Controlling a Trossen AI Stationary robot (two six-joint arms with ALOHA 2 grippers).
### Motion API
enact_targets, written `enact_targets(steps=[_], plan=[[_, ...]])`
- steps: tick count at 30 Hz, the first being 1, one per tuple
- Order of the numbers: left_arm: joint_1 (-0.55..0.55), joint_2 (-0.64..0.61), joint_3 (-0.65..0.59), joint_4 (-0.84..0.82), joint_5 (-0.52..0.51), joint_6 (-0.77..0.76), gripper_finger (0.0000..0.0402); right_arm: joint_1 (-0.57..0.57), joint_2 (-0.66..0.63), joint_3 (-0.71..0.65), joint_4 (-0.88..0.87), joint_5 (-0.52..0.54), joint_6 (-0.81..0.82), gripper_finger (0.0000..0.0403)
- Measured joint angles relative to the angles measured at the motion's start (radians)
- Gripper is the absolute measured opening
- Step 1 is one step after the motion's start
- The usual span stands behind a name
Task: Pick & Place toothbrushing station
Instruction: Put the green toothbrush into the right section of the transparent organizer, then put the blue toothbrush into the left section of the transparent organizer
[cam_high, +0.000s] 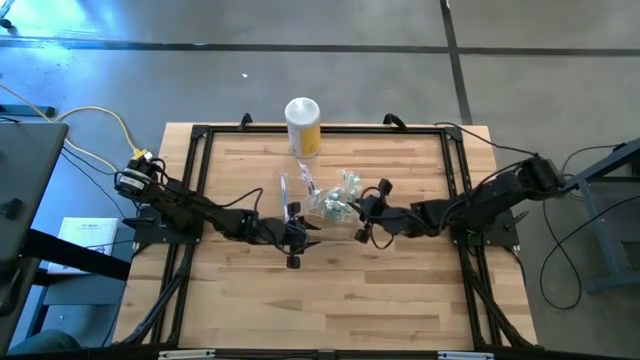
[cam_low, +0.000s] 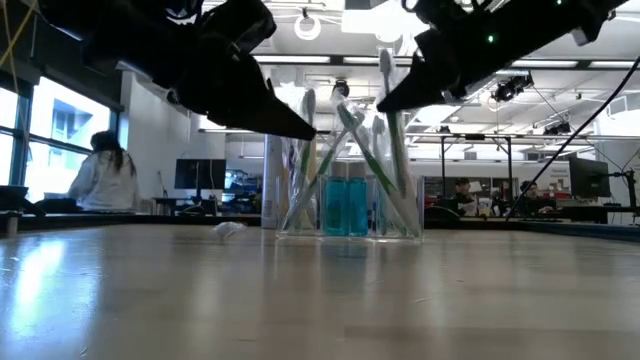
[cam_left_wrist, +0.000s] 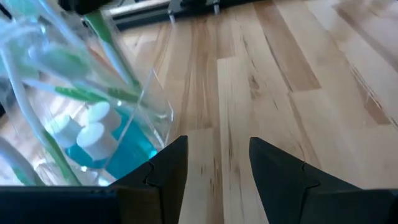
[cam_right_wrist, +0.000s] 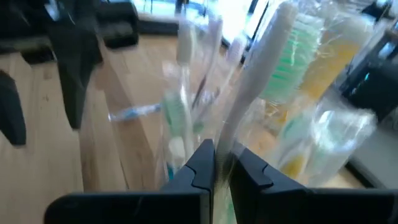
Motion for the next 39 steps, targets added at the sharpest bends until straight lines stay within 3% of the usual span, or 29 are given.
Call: enact_targets(steps=[8, 13, 19, 30, 34, 39], plan=[[0.000, -0.045, 0.001, -0.097, -0.005, -0.007, 0.0165, -0.039, 0.034, 0.000, -0.058, -0.052, 0.137, 0.0019], [0.000, -0.112, 0.001, -0.125, -0.006, -0.008, 0.0165, -0.098, 0.033, 0.000, -0.135, -0.125, 0.244, 0.0055], [0.000, -0.168, 0.000, -0.204, 0.011, -0.041, 0.0165, -0.114, 0.033, 0.000, -0.144, -0.251, 0.262, 0.0081], [0.000, -0.217, 0.001, -0.275, 0.012, -0.044, 0.0165, -0.065, 0.022, 0.000, -0.150, -0.245, 0.231, 0.0139], [0.000, -0.281, 0.003, -0.391, -0.011, -0.046, 0.0165, -0.055, 0.001, 0.000, -0.168, -0.247, 0.230, 0.0143], [0.009, -0.364, 0.074, -0.653, -0.021, -0.061, 0.0165, -0.040, -0.056, 0.000, -0.216, -0.248, 0.230, 0.0129]])
